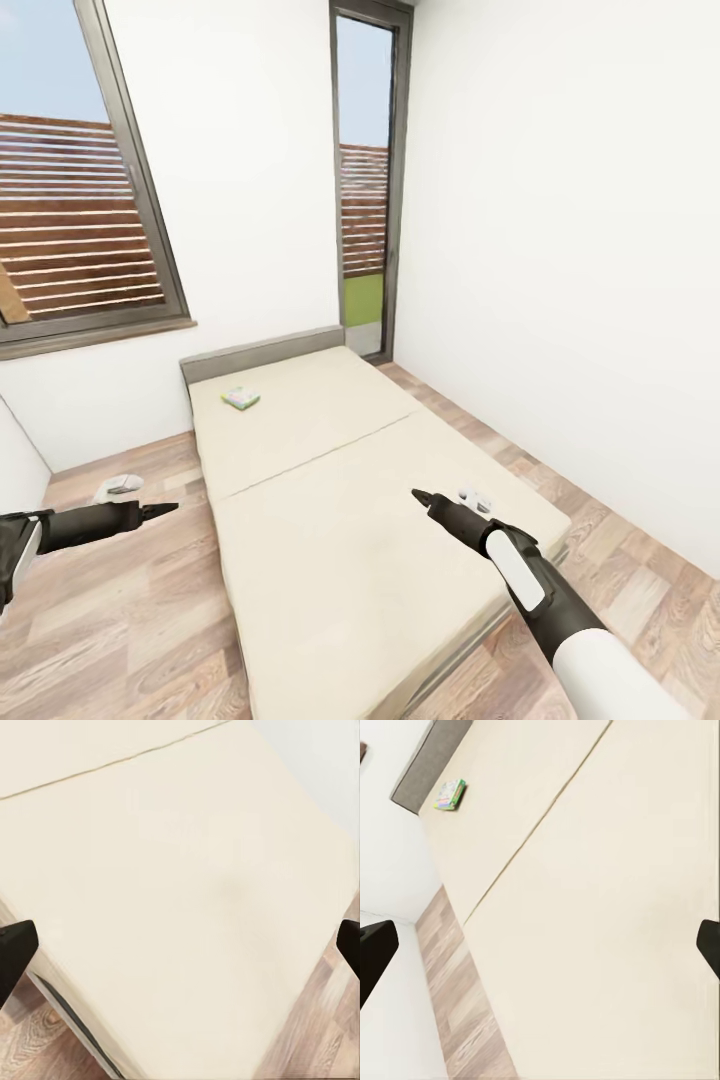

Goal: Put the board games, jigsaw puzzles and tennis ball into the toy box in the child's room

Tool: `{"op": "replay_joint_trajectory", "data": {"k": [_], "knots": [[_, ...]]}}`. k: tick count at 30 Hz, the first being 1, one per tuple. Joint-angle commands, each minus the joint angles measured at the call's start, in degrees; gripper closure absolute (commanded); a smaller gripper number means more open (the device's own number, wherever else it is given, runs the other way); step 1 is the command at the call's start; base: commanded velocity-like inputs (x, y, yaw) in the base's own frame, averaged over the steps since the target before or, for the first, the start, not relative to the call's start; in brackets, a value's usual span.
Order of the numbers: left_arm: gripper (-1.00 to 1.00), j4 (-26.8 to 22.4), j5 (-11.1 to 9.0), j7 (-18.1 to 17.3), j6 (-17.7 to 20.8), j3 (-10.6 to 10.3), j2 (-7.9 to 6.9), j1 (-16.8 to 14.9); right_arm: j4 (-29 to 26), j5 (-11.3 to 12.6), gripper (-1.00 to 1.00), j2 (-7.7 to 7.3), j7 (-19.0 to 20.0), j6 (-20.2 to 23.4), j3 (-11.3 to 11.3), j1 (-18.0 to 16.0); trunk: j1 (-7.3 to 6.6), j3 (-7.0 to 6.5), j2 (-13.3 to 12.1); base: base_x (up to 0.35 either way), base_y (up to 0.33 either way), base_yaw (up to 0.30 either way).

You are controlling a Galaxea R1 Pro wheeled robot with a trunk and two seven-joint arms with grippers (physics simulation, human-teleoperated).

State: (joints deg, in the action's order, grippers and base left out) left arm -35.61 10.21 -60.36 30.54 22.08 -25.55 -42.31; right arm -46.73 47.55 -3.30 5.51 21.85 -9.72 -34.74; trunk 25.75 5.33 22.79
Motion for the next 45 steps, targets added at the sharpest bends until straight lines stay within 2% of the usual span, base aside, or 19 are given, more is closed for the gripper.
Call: {"op": "replay_joint_trajectory", "data": {"k": [1, 28, 45], "knots": [[-1.00, -0.1, 0.5, -0.5, 0.5, 0.3, 0.05, -0.1, 0.0, 0.2, -1.00, -0.04, 0.0, 0.1, -0.1, -0.1, 0.04, 0.13, 0.1, 0.000, 0.018, -0.276], [-1.00, -0.1, 0.4, -0.5, 0.5, 0.3, 0.06, -0.1, 0.1, 0.2, -1.00, 0.04, 0.0, 0.1, -0.1, -0.1, 0.04, 0.13, 0.1, 0.000, 0.074, -0.276], [-1.00, -0.1, 0.4, -0.5, 0.5, 0.4, 0.06, -0.1, 0.1, 0.2, -1.00, 0.04, 0.0, 0.1, -0.1, -0.1, 0.04, 0.13, 0.1, 0.000, 0.066, -0.042]]}}
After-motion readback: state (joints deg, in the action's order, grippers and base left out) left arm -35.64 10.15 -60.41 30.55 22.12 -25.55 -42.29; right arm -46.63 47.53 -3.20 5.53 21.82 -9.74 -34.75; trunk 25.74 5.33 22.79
